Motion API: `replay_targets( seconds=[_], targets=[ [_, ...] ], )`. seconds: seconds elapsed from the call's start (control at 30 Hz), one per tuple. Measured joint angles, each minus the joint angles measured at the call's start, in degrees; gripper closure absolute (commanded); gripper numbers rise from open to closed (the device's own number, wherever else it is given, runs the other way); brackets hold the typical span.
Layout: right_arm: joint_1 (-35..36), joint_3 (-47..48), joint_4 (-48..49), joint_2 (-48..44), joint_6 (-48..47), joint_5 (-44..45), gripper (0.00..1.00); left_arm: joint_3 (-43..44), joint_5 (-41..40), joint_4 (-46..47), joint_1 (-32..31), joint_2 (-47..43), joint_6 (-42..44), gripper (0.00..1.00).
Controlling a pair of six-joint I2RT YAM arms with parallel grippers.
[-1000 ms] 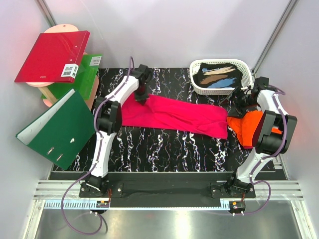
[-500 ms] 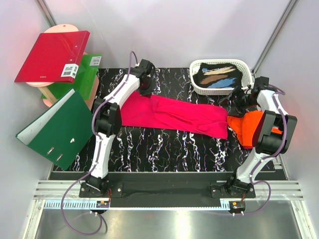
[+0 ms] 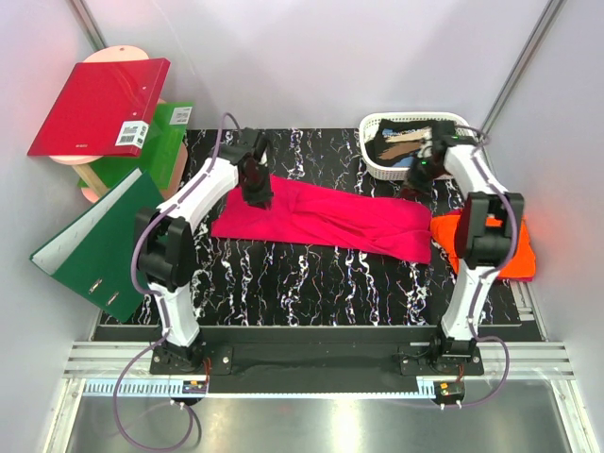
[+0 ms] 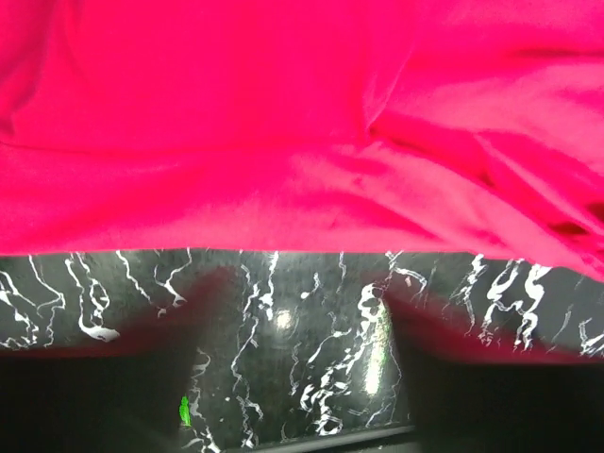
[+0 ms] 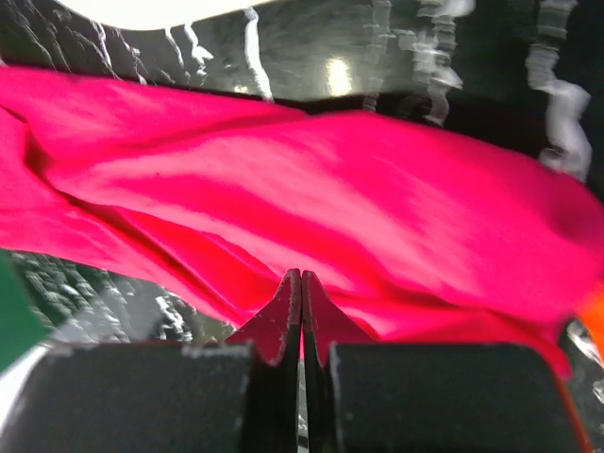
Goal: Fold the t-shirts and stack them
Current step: Fold the other side of the tshirt into a rectangle, then rotate the tshirt 90 degrees
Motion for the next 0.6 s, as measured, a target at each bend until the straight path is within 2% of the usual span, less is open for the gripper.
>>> replay_targets(
  seconds=[0.17, 0.37, 0.6],
  targets=[
    [6.29, 5.92, -1.62, 7.69, -1.60, 5.57, 1.00, -1.70, 1.77, -0.74, 0.26, 3.17, -2.23, 1.00],
    [9.38, 14.10, -4.61, 16.48, -3.45, 14.34, 1.00, 2.38, 6.32, -4.52, 0.33, 11.34, -5.38, 1.00],
    [10.54, 16.46, -8.63, 18.38, -4.09, 23.50, 1.00, 5.79, 4.13, -11.15, 0.63, 15.41, -8.09, 1.00]
  ],
)
